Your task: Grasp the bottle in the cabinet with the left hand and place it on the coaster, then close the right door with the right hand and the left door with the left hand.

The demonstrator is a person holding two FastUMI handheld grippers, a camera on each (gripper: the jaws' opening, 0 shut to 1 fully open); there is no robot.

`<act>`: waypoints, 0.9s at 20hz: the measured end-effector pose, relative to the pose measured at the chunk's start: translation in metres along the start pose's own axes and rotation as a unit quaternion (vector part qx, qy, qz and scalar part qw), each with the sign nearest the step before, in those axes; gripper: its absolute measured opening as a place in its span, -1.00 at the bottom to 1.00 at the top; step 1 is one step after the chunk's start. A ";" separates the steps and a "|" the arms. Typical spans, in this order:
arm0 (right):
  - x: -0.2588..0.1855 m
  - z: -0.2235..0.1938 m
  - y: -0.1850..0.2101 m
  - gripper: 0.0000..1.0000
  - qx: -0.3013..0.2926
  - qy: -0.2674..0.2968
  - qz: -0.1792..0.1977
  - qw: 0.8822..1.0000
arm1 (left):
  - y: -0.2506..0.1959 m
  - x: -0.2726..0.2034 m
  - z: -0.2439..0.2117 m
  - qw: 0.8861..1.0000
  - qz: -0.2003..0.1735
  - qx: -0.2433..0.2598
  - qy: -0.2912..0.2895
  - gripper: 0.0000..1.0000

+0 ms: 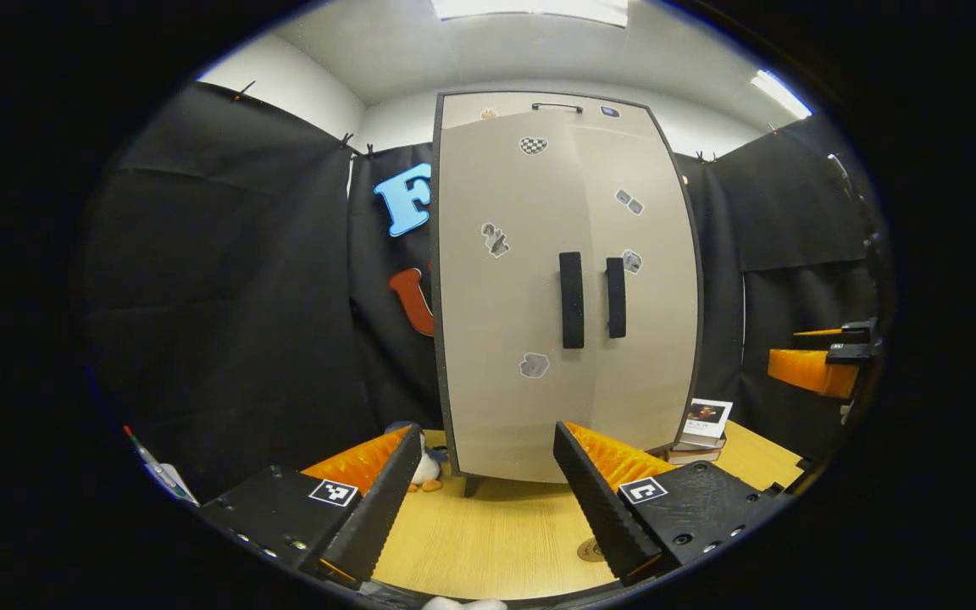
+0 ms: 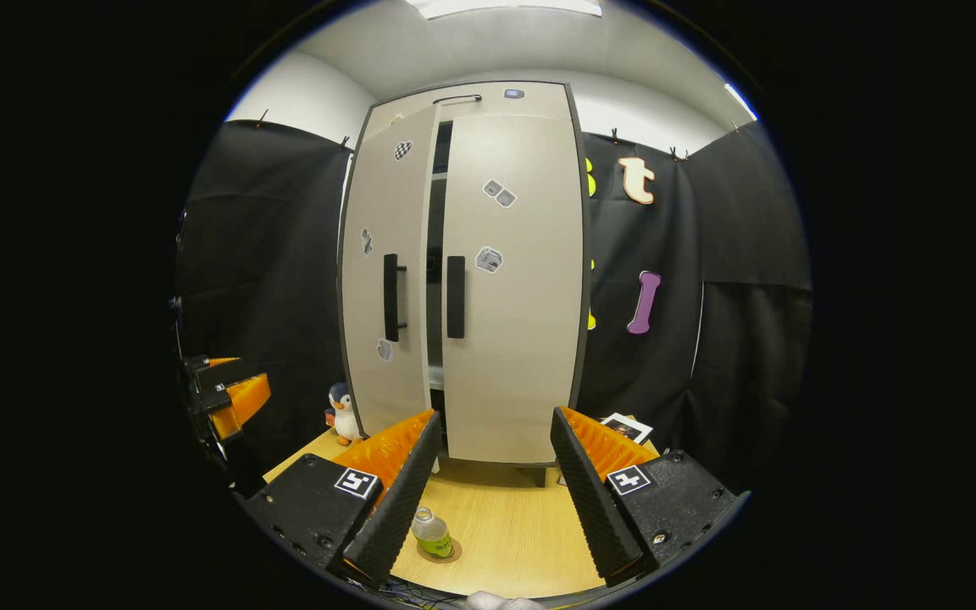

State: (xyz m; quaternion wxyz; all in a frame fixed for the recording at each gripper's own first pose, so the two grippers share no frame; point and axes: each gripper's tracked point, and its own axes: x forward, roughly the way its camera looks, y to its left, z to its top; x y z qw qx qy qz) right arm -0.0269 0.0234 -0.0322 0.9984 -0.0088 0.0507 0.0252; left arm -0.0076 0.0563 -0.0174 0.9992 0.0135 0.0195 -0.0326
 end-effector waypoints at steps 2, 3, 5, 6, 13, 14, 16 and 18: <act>-0.001 0.000 0.000 0.62 0.002 -0.002 -0.002 1.000 | 0.000 0.002 0.004 1.000 -0.001 -0.001 -0.006 0.92; -0.002 0.001 -0.001 0.62 0.003 -0.003 -0.005 1.000 | 0.001 0.003 0.004 1.000 -0.001 0.000 -0.006 0.92; -0.002 0.001 -0.003 0.62 0.005 -0.005 -0.008 1.000 | 0.004 0.004 0.007 1.000 -0.001 0.004 -0.010 0.92; -0.001 0.002 -0.004 0.62 0.005 -0.005 -0.010 1.000 | 0.006 0.005 0.007 1.000 0.002 0.005 -0.010 0.92; 0.005 -0.007 0.001 0.62 0.005 0.006 -0.008 1.000 | 0.011 0.003 0.001 1.000 0.003 0.007 -0.004 0.92; 0.006 -0.007 0.003 0.62 0.004 0.007 -0.007 1.000 | 0.011 0.002 0.000 1.000 0.003 0.007 -0.001 0.92; 0.007 -0.008 0.005 0.62 0.003 0.009 -0.005 1.000 | 0.009 0.002 -0.003 1.000 0.000 0.002 0.002 0.92; 0.009 -0.008 0.007 0.62 0.001 0.009 -0.003 1.000 | 0.007 0.001 -0.003 1.000 -0.001 0.004 0.004 0.92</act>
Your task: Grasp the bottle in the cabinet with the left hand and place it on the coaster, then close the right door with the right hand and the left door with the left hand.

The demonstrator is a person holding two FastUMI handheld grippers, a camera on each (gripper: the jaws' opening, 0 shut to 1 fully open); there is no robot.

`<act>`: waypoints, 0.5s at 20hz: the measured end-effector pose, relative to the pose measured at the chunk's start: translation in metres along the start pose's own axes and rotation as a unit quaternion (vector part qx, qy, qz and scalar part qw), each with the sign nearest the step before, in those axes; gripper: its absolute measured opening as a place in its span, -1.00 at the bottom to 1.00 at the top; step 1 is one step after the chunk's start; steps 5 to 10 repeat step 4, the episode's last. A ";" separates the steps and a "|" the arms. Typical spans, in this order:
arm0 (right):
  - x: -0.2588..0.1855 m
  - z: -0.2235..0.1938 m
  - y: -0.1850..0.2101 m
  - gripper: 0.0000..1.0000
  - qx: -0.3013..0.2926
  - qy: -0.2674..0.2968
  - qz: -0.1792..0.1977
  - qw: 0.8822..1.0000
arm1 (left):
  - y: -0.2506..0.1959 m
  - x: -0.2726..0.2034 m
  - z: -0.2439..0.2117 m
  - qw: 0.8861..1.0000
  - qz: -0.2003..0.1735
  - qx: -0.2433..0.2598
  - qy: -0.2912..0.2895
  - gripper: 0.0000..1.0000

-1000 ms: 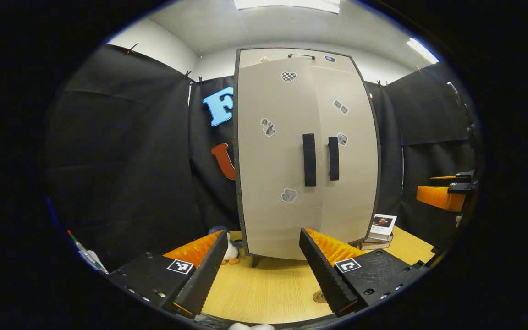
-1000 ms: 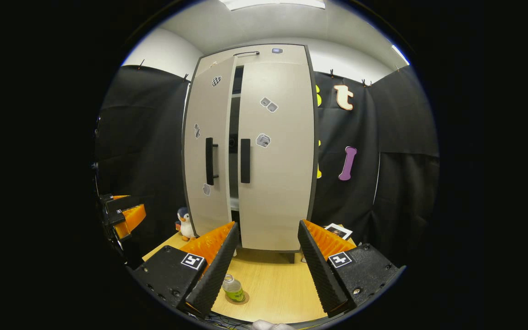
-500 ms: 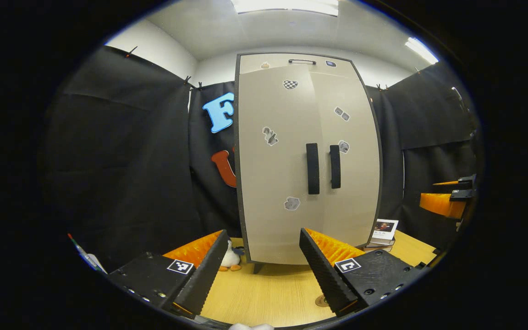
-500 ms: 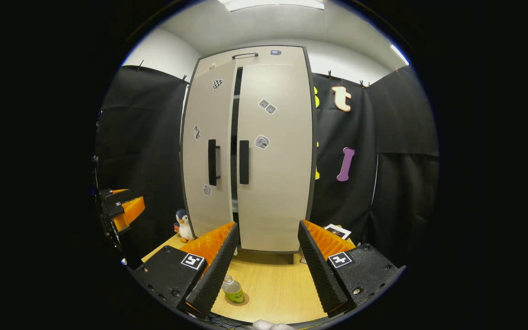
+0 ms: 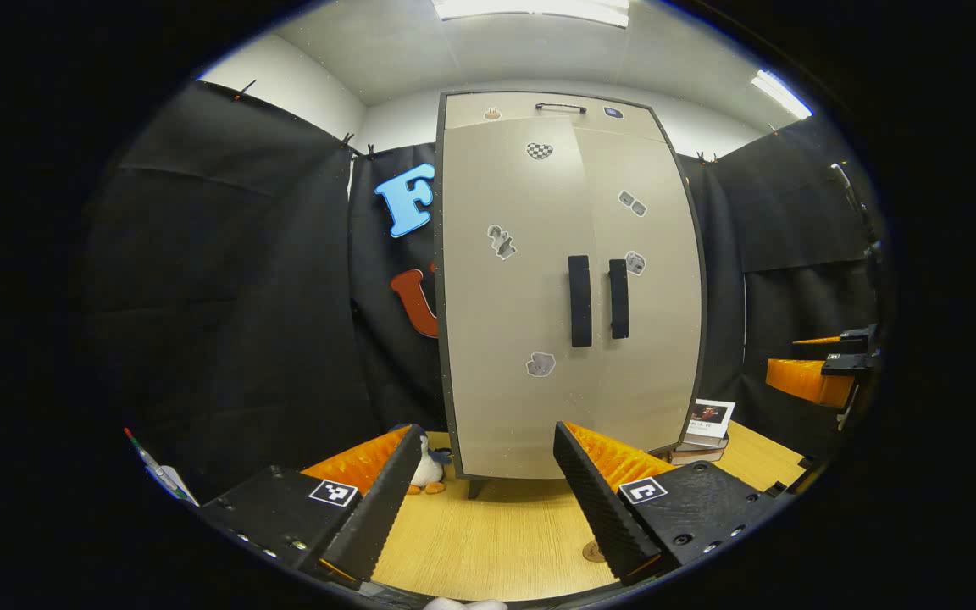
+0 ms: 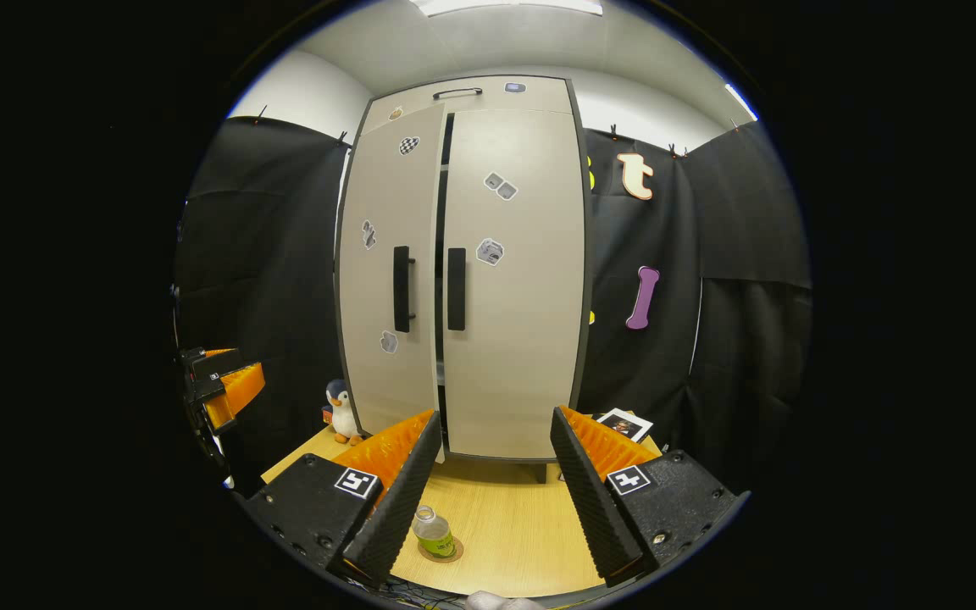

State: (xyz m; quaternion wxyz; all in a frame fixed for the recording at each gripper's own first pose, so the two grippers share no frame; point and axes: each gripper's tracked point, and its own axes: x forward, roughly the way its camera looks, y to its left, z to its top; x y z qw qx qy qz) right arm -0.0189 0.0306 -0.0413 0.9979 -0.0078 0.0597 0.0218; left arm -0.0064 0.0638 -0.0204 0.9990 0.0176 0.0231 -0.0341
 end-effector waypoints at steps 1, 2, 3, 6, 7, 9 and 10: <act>-0.001 -0.001 0.000 0.62 -0.001 0.000 0.001 1.000 | 0.000 0.000 0.001 1.000 -0.001 0.002 -0.001 0.92; 0.000 0.000 0.001 0.62 0.000 0.000 0.001 1.000 | -0.001 0.001 0.002 1.000 -0.002 0.002 -0.002 0.92; 0.000 0.000 0.002 0.62 -0.001 0.000 0.003 1.000 | -0.002 0.002 0.002 1.000 -0.003 0.002 -0.001 0.92; 0.000 0.001 0.002 0.62 -0.001 -0.001 0.003 1.000 | -0.003 0.002 0.002 1.000 -0.005 0.001 -0.001 0.92; 0.000 0.001 0.002 0.62 -0.001 -0.001 0.003 1.000 | -0.003 0.002 0.002 1.000 -0.005 0.001 -0.001 0.92; 0.000 0.001 0.002 0.62 -0.001 -0.001 0.003 1.000 | -0.003 0.002 0.002 1.000 -0.005 0.001 -0.001 0.92; 0.000 0.001 0.002 0.62 -0.001 -0.001 0.003 1.000 | -0.003 0.002 0.002 1.000 -0.005 0.001 -0.001 0.92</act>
